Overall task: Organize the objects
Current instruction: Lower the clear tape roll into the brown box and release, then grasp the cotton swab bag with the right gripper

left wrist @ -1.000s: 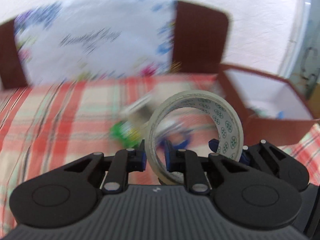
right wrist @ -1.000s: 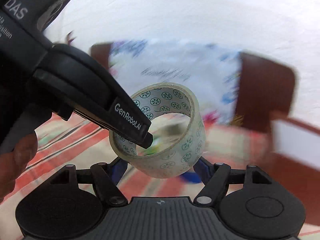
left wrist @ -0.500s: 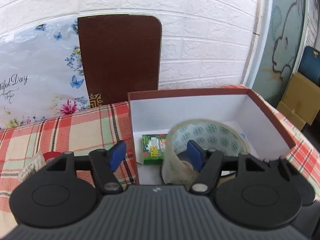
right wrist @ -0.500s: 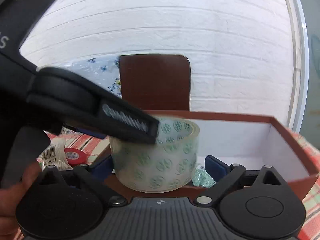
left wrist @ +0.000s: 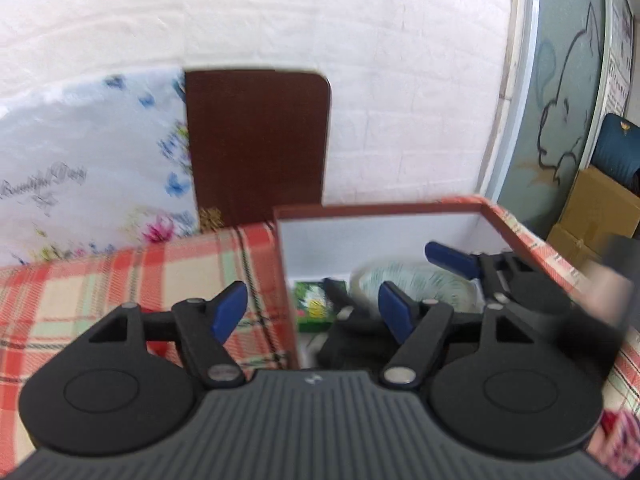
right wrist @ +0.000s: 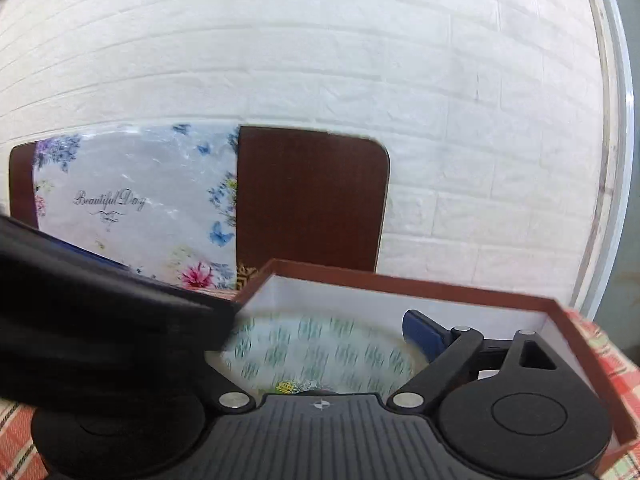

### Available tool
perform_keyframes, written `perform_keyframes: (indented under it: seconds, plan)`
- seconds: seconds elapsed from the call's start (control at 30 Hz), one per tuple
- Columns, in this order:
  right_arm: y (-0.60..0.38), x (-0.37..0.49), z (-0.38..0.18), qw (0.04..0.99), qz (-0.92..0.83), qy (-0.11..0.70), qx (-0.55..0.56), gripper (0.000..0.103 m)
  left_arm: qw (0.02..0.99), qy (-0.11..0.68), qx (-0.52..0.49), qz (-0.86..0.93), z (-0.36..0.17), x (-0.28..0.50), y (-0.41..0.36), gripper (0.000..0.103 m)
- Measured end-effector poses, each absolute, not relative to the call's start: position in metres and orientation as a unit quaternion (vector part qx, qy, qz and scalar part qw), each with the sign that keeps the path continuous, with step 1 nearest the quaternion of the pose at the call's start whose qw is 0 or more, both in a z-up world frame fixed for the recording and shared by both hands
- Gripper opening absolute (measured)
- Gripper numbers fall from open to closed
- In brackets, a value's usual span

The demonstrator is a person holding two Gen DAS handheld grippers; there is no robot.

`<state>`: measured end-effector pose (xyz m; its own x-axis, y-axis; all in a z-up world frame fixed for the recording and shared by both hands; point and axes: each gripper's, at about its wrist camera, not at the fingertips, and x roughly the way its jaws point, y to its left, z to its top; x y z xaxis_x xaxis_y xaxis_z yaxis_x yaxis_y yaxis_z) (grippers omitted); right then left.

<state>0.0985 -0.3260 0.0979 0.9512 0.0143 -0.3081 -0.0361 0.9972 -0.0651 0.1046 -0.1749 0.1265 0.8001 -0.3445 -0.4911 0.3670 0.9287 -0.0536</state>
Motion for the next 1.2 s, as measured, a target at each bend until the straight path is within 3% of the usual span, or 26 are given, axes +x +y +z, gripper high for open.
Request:
perform_keyframes:
  seconds: [0.2, 0.43, 0.63, 0.8, 0.87, 1.0, 1.07, 1.1, 1.13, 1.17, 1.2]
  plan:
    - [-0.343, 0.08, 0.087, 0.99, -0.032, 0.139, 0.018, 0.093, 0.948, 0.27, -0.007, -0.169, 0.116, 0.097, -0.136, 0.074]
    - [-0.289, 0.02, 0.07, 0.992, 0.044, 0.116, 0.035, 0.092, 0.937, 0.334, 0.012, -0.1, 0.051, 0.078, -0.075, 0.075]
    - [-0.223, 0.017, 0.049, 0.971, 0.162, 0.173, -0.021, 0.081, 0.928, 0.371, -0.007, 0.011, 0.011, 0.064, 0.01, 0.075]
    - [-0.185, 0.037, 0.05, 0.964, 0.183, 0.184, -0.049, 0.082, 0.933, 0.35, -0.045, 0.077, -0.006, 0.052, 0.076, 0.085]
    - [-0.168, 0.054, 0.053, 0.962, 0.184, 0.19, -0.061, 0.088, 0.941, 0.327, -0.041, 0.076, -0.012, 0.047, 0.082, 0.091]
    - [-0.136, 0.103, 0.046, 0.956, 0.184, 0.213, -0.083, 0.089, 0.947, 0.311, -0.041, 0.066, -0.014, 0.048, 0.08, 0.096]
    - [-0.123, 0.123, 0.036, 0.952, 0.181, 0.226, -0.097, 0.08, 0.948, 0.308, -0.046, 0.06, -0.014, 0.045, 0.082, 0.097]
    - [-0.119, 0.129, 0.032, 0.949, 0.187, 0.234, -0.1, 0.072, 0.949, 0.306, -0.052, 0.056, -0.014, 0.045, 0.084, 0.097]
    - [-0.119, 0.13, 0.029, 0.947, 0.194, 0.237, -0.093, 0.055, 0.949, 0.304, -0.058, 0.054, -0.014, 0.044, 0.086, 0.097]
    - [-0.119, 0.127, 0.031, 0.948, 0.193, 0.241, -0.083, 0.046, 0.95, 0.302, -0.062, 0.051, -0.014, 0.043, 0.087, 0.097]
    - [-0.12, 0.12, 0.034, 0.949, 0.188, 0.241, -0.081, 0.043, 0.95, 0.301, -0.065, 0.049, -0.014, 0.044, 0.088, 0.097]
